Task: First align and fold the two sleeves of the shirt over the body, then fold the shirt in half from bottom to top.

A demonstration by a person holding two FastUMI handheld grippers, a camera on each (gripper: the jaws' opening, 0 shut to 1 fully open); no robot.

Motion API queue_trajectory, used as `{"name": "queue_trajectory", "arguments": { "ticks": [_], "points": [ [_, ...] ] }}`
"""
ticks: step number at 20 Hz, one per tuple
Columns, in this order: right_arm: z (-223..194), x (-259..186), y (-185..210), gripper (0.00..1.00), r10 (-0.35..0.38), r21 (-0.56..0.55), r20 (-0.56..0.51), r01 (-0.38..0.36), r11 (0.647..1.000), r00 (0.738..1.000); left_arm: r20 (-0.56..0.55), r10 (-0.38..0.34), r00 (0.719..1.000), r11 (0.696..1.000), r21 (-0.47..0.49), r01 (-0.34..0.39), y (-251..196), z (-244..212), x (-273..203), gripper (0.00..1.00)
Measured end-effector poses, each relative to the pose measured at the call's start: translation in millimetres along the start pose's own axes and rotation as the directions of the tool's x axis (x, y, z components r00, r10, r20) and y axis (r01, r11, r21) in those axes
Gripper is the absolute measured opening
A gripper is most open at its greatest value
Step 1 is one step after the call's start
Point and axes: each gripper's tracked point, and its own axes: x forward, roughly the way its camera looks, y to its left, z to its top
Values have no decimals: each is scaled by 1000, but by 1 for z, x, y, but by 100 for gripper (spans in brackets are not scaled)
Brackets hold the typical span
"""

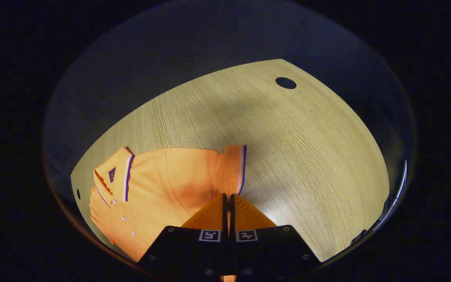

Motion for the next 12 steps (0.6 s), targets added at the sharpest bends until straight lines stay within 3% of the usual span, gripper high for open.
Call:
{"name": "queue_trajectory", "arguments": {
  "ticks": [3, 5, 7, 8, 10, 12],
  "points": [
    [3, -20, 18, 0, 13, -45, 44, -11, 999, 999, 7, -6, 1000, 1000, -3, 6, 7, 3, 2, 98],
    [0, -42, 62, 0, 112, -137, 58, -104, 985, 992, -1, -7, 1000, 1000, -8, 7, 11, 0, 3, 98],
    [-11, -79, 125, 2, 311, -301, 54, -281, 911, 949, -9, -7, 1000, 1000, -11, 7, 14, -1, 3, 98],
    [-18, -92, 145, 2, 369, -373, 52, -325, 869, 928, -9, -10, 1000, 1000, -11, 10, 13, 0, 3, 98],
    [-26, -112, 161, 24, 404, -427, 41, -349, 834, 914, -8, -13, 1000, 1000, -8, 13, 12, 0, 3, 98],
    [-32, -116, 166, 46, 398, -430, 38, -344, 835, 917, -9, -20, 1000, 1000, -16, 19, 9, 0, 1, 98]
  ]
}}
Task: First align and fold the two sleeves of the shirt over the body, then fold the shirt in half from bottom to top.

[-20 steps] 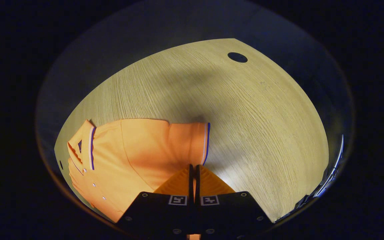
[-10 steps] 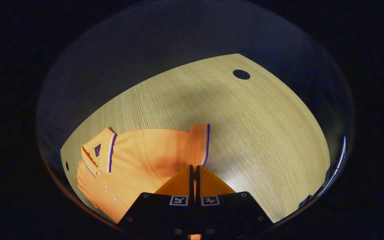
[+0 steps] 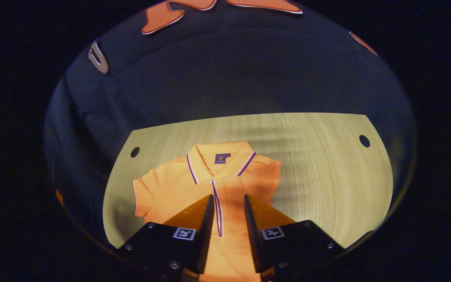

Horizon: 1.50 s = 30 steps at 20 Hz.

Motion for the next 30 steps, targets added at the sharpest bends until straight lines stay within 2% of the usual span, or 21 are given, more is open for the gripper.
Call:
{"name": "queue_trajectory", "arguments": {
  "ticks": [1, 3, 4, 8, 10, 13, 16, 19, 20, 23, 25, 27, 30],
  "points": [
    [-4, 0, -6, 72, -19, -7, -4, 19, 1000, 1000, -2, -5, 1000, 1000, -6, 5, -1, -2, -2, 98],
    [-1, -6, -17, 95, -51, -10, 19, 51, 999, 999, -11, -7, 1000, 1000, -12, 7, -4, -5, -3, 98],
    [0, -11, -20, 98, -50, 4, 27, 50, 999, 998, -16, -9, 1000, 1000, -17, 8, -5, -5, -5, 98],
    [-5, -44, -42, 99, -77, 66, 93, 71, 995, 993, -42, -15, 999, 999, -33, 14, -11, -8, -6, 98],
    [-17, -71, -58, 99, -98, 64, 130, 90, 994, 987, -80, -47, 996, 997, -69, 42, -26, -9, 0, 98],
    [-41, -111, -88, 99, -127, 66, 170, 117, 991, 977, -233, -70, 970, 991, -129, 40, -43, -32, 27, 98],
    [-61, -140, -113, 99, -128, 93, 196, 112, 989, 972, -418, -154, 895, 963, -267, 41, -75, -68, 66, 98],
    [-70, -164, -146, 99, -176, 100, 250, 156, 983, 952, -539, -227, 811, 915, -403, -11, -83, -110, 94, 98],
    [-73, -172, -156, 99, -192, 99, 260, 172, 980, 946, -580, -232, 781, 905, -424, -46, -83, -123, 97, 98],
    [-81, -191, -167, 99, -169, 138, 277, 135, 981, 946, -706, -166, 688, 920, -363, -150, -68, -158, 109, 98],
    [-88, -198, -177, 99, -164, 169, 276, 120, 978, 947, -741, -140, 656, 931, -324, -166, -66, -173, 122, 98],
    [-98, -200, -191, 99, -176, 183, 264, 130, 974, 949, -784, -131, 607, 933, -305, -192, -69, -192, 136, 98],
    [-112, -198, -210, 99, -195, 196, 227, 151, 969, 954, -828, -61, 558, 951, -217, -218, -60, -211, 157, 98]
  ]
}}
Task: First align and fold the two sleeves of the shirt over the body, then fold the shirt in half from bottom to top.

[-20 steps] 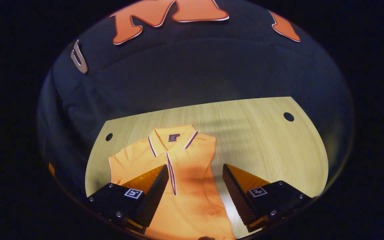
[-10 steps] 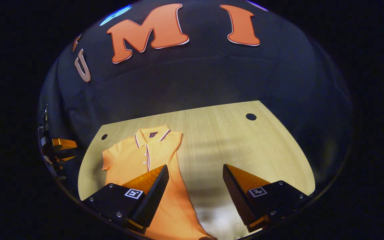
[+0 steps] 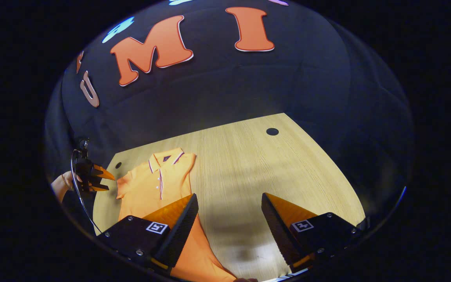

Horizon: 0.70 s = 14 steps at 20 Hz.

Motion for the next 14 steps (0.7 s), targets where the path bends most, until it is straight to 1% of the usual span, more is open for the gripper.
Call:
{"name": "queue_trajectory", "arguments": {
  "ticks": [3, 5, 7, 9, 10, 12, 13, 14],
  "points": [
    [-7, 5, -9, 99, 4, 26, -34, -3, 1000, 999, -34, 29, 999, 998, 62, -27, -5, -3, 13, 98],
    [-10, 5, -15, 99, 5, 27, -48, -3, 1000, 999, -56, 67, 996, 995, 77, -63, -2, -8, 19, 98],
    [-12, 5, -20, 99, 3, 28, -61, -2, 1000, 998, -78, 89, 993, 993, 80, -82, 2, -14, 24, 99],
    [-14, 5, -23, 99, 11, 35, -74, -8, 999, 997, -80, 100, 992, 994, 61, -95, 6, -14, 29, 98],
    [-14, 5, -24, 99, 18, 40, -81, -15, 999, 997, -88, 101, 991, 994, 49, -97, 7, -15, 32, 97],
    [-14, 5, -23, 99, 36, 51, -94, -31, 998, 995, -108, 125, 986, 992, 43, -122, 13, -20, 38, 99],
    [-15, 5, -23, 99, 42, 55, -99, -36, 998, 994, -97, 134, 986, 990, 49, -130, 14, -19, 38, 99],
    [-14, 5, -24, 99, 43, 55, -101, -38, 998, 994, -92, 133, 987, 990, 61, -127, 14, -17, 40, 96]
  ]
}}
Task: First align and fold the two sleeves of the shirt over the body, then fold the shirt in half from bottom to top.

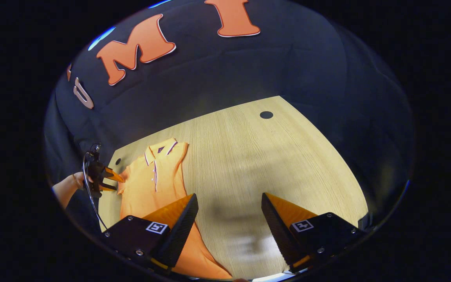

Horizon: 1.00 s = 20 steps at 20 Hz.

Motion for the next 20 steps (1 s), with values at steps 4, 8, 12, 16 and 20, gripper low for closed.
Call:
{"name": "queue_trajectory", "arguments": {
  "ticks": [4, 8, 12, 16, 20],
  "points": [
    [-9, 0, -1, 99, 22, 25, -42, -21, 999, 999, -2, 91, 996, 992, 84, -91, 4, -6, 4, 93],
    [-12, 0, -2, 99, 56, 83, -55, -52, 995, 997, 43, 69, 997, 992, 104, -73, -11, -1, 6, 51],
    [-10, -2, -4, 99, 54, 72, -57, -50, 996, 997, 69, -6, 998, 997, 72, 1, -26, -6, 7, 1],
    [-10, -3, -4, 99, 54, 50, -53, -51, 997, 997, 112, -14, 994, 994, 110, 1, -27, 0, -20, 1],
    [-5, -8, 1, 99, 72, 22, -41, -71, 997, 997, 158, -99, 982, 972, 228, 61, -75, -3, -67, 1]
  ]
}}
